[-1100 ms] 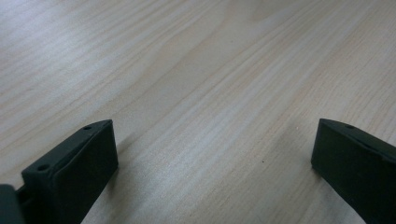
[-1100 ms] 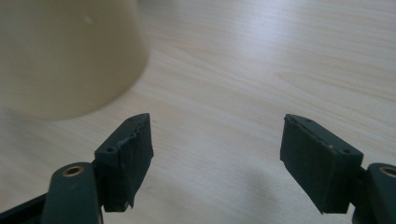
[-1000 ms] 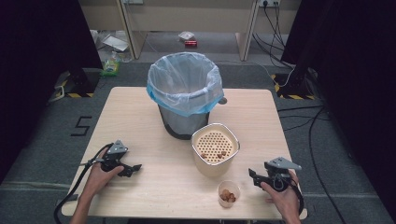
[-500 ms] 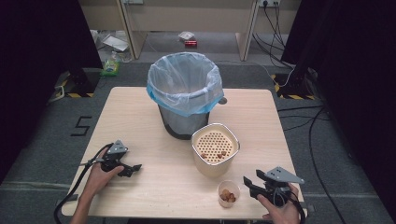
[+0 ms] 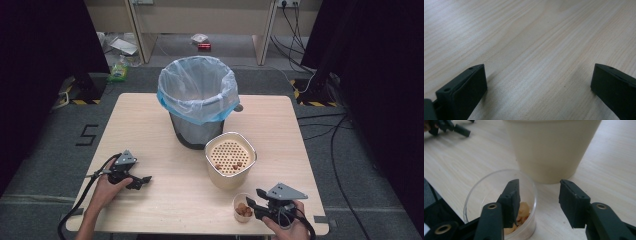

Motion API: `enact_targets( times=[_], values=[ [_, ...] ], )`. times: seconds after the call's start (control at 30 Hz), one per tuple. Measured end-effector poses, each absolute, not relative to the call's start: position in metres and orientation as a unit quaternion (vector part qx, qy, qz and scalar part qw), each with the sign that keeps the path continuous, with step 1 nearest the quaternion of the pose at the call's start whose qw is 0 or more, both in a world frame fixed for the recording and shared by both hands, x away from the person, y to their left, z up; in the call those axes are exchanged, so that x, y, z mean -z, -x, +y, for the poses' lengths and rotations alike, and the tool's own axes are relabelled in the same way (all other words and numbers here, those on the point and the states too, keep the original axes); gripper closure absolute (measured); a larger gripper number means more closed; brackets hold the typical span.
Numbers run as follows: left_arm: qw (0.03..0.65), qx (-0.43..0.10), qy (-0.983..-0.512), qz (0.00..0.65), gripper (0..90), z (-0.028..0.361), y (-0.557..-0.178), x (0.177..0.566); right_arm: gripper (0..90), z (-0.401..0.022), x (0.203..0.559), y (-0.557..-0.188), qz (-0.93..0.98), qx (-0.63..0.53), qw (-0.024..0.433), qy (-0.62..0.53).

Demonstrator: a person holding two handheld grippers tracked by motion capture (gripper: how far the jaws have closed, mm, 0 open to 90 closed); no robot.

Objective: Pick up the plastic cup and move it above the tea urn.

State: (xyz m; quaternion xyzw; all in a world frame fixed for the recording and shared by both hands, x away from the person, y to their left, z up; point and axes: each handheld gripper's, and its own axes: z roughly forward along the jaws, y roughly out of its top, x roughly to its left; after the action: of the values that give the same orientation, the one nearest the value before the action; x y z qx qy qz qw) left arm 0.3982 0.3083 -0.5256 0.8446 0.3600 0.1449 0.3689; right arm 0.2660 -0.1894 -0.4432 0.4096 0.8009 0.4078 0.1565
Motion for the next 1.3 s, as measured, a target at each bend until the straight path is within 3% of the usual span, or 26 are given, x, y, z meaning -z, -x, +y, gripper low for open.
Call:
enact_targets(
  times=[0.17, 0.2, 0.37, 0.6, 1.3],
  values=[
    [0.369, -0.145, -0.844, 0.360, 0.0, 0.308, -0.398, 0.526, 62.5, -0.189, 0.451, -0.267, 0.815, -0.395, 0.144, -0.399],
    [0.369, -0.145, -0.845, 0.360, 0.0, 0.308, -0.398, 0.526, 68.4, -0.189, 0.453, -0.267, 0.823, -0.389, 0.140, -0.389],
    [0.369, -0.145, -0.845, 0.360, 0.0, 0.308, -0.398, 0.526, 80.2, -0.191, 0.454, -0.267, 0.837, -0.382, 0.141, -0.366],
    [0.369, -0.145, -0.845, 0.360, 0.0, 0.308, -0.398, 0.526, 84.8, -0.195, 0.450, -0.265, 0.843, -0.391, 0.140, -0.341],
    [0.369, -0.145, -0.844, 0.360, 0.0, 0.308, -0.398, 0.526, 86.5, -0.242, 0.429, -0.293, 0.809, -0.392, 0.240, -0.366]
  ],
)
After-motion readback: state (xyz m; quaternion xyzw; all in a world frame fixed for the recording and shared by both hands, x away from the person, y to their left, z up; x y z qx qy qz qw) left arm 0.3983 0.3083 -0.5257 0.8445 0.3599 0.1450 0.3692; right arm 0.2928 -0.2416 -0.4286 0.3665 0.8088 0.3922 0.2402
